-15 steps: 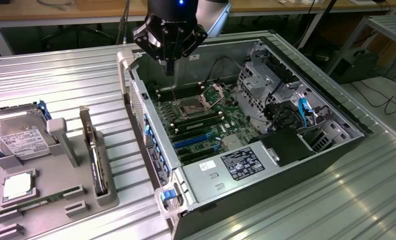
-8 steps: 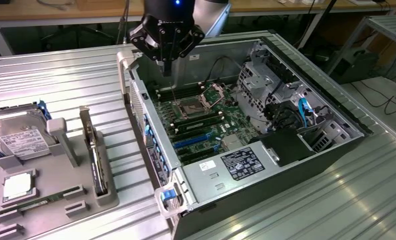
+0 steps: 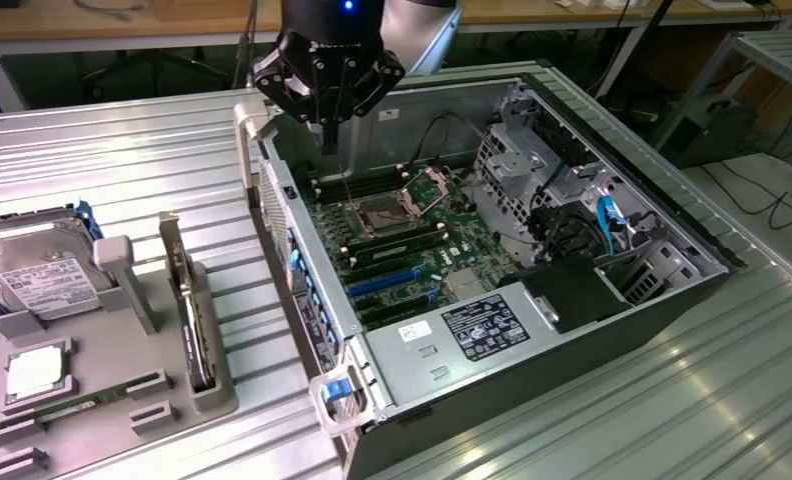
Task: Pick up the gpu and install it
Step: 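Reach for the gpu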
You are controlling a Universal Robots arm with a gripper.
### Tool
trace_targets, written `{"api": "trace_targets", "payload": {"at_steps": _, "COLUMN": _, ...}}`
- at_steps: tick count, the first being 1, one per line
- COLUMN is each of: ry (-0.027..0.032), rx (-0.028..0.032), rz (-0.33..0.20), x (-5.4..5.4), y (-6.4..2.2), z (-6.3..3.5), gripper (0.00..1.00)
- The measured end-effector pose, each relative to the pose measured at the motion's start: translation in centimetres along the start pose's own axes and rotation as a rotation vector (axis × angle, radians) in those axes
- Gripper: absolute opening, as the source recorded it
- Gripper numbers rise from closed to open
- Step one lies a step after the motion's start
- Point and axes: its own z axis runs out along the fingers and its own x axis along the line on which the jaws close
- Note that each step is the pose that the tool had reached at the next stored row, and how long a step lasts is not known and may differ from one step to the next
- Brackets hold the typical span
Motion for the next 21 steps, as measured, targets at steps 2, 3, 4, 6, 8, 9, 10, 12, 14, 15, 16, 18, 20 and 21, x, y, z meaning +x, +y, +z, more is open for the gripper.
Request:
{"api": "trace_targets", "payload": {"at_steps": 2, "ry": 0.0003, "rx": -0.0002, "rz": -0.008, "x": 0.2, "y": -0.08, "z": -0.01, "gripper": 0.11}}
{"api": "trace_targets", "payload": {"at_steps": 3, "ry": 0.0006, "rx": -0.0003, "rz": -0.013, "x": 0.3, "y": -0.13, "z": -0.01, "gripper": 0.11}}
{"api": "trace_targets", "payload": {"at_steps": 4, "ry": 0.0008, "rx": -0.0004, "rz": -0.017, "x": 0.4, "y": -0.18, "z": -0.02, "gripper": 0.11}}
{"api": "trace_targets", "payload": {"at_steps": 6, "ry": 0.0011, "rx": -0.0006, "rz": -0.025, "x": 0.6, "y": -0.27, "z": -0.03, "gripper": 0.11}}
{"api": "trace_targets", "payload": {"at_steps": 8, "ry": 0.0015, "rx": -0.0008, "rz": -0.034, "x": 0.9, "y": -0.42, "z": -0.04, "gripper": 0.11}}
{"api": "trace_targets", "payload": {"at_steps": 9, "ry": 0.0016, "rx": -0.0008, "rz": -0.036, "x": 1.0, "y": -0.5, "z": -0.05, "gripper": 0.11}}
{"api": "trace_targets", "payload": {"at_steps": 10, "ry": 0.0017, "rx": -0.0009, "rz": -0.038, "x": 1.1, "y": -0.58, "z": -0.06, "gripper": 0.11}}
{"api": "trace_targets", "payload": {"at_steps": 12, "ry": 0.0018, "rx": -0.001, "rz": -0.04, "x": 1.3, "y": -0.77, "z": -0.07, "gripper": 0.11}}
{"api": "trace_targets", "payload": {"at_steps": 14, "ry": 0.0018, "rx": -0.001, "rz": -0.04, "x": 1.4, "y": -0.97, "z": -0.08, "gripper": 0.11}}
{"api": "trace_targets", "payload": {"at_steps": 15, "ry": 0.0018, "rx": -0.001, "rz": -0.041, "x": 1.4, "y": -1.08, "z": -0.08, "gripper": 0.11}}
{"api": "trace_targets", "payload": {"at_steps": 16, "ry": 0.0019, "rx": -0.001, "rz": -0.041, "x": 1.5, "y": -1.18, "z": -0.09, "gripper": 0.11}}
{"api": "trace_targets", "payload": {"at_steps": 18, "ry": 0.0019, "rx": -0.001, "rz": -0.042, "x": 1.6, "y": -1.39, "z": -0.1, "gripper": 0.11}}
{"api": "trace_targets", "payload": {"at_steps": 20, "ry": 0.0019, "rx": -0.001, "rz": -0.043, "x": 1.6, "y": -1.62, "z": -0.12, "gripper": 0.11}}
{"api": "trace_targets", "payload": {"at_steps": 21, "ry": 0.0019, "rx": -0.001, "rz": -0.043, "x": 1.7, "y": -1.72, "z": -0.12, "gripper": 0.11}}
